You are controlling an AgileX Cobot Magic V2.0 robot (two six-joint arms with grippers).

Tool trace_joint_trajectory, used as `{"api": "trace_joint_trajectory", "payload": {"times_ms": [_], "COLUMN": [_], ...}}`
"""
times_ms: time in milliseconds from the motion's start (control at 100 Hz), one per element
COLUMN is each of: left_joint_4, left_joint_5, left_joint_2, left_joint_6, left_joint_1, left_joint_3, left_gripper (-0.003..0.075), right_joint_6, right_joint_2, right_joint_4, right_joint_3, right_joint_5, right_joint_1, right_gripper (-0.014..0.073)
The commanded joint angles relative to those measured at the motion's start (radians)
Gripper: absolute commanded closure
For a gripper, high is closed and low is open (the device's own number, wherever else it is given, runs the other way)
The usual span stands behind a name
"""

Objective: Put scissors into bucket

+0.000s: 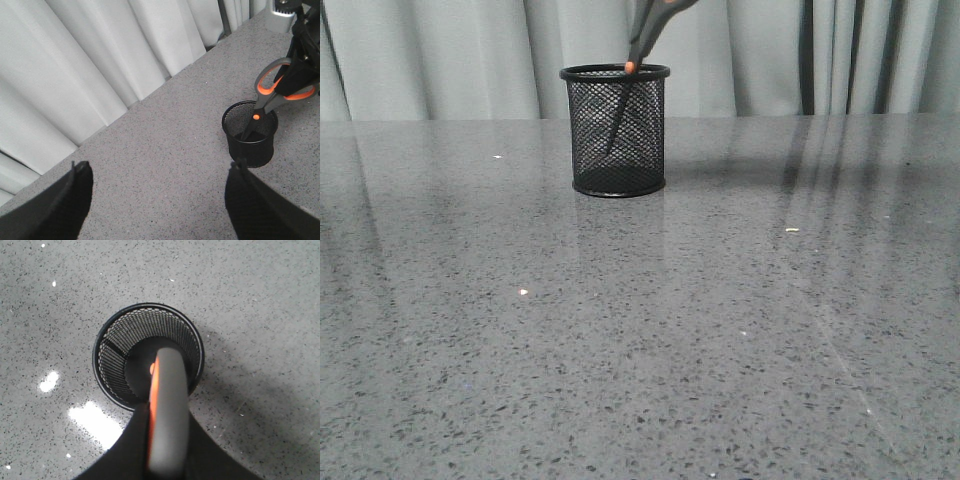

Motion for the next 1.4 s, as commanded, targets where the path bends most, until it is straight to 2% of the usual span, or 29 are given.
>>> {"api": "trace_joint_trajectory", "payload": {"times_ms": [0,250,320,410,580,690,950,1060,1160,1230,1320,1390], "left_joint_4": [-0.031,-0.031,-0.031,-0.031,-0.031,-0.031,-0.031,-0.031,-0.031,-0.031,-0.031,-0.031], "left_joint_5": [-0.062,-0.062,-0.062,-0.062,-0.062,-0.062,-0.062,-0.062,-0.062,-0.062,-0.058,-0.047], "left_joint_2": [-0.016,-0.016,-0.016,-0.016,-0.016,-0.016,-0.016,-0.016,-0.016,-0.016,-0.016,-0.016], "left_joint_6": [-0.012,-0.012,-0.012,-0.012,-0.012,-0.012,-0.012,-0.012,-0.012,-0.012,-0.012,-0.012], "left_joint_1": [0.002,0.002,0.002,0.002,0.002,0.002,0.002,0.002,0.002,0.002,0.002,0.002], "left_joint_3": [-0.028,-0.028,-0.028,-0.028,-0.028,-0.028,-0.028,-0.028,-0.028,-0.028,-0.028,-0.028], "left_gripper": [0.0206,0.0206,0.0206,0.0206,0.0206,0.0206,0.0206,0.0206,0.0221,0.0281,0.0423,0.0577], "right_joint_6": [-0.001,-0.001,-0.001,-0.001,-0.001,-0.001,-0.001,0.061,0.081,0.081,0.081,0.085], "right_joint_2": [-0.048,-0.048,-0.048,-0.048,-0.048,-0.048,-0.054,-0.068,-0.099,-0.124,-0.151,-0.17], "right_joint_4": [0.009,0.009,0.009,0.009,0.009,0.009,-0.016,-0.018,-0.022,-0.022,-0.022,-0.022], "right_joint_3": [-0.036,-0.036,-0.036,-0.036,-0.036,-0.046,-0.205,-0.266,-0.272,-0.272,-0.272,-0.272], "right_joint_5": [-0.056,-0.059,-0.053,-0.043,-0.044,-0.039,0.057,0.087,0.075,0.066,0.052,0.042], "right_joint_1": [-0.001,-0.001,-0.001,-0.001,-0.001,-0.001,-0.009,-0.021,-0.024,-0.024,-0.024,-0.024], "right_gripper": [0.0637,0.0636,0.0611,0.0533,0.0317,0.0257,0.0261,0.0267,0.0349,0.0467,0.0659,0.064]}}
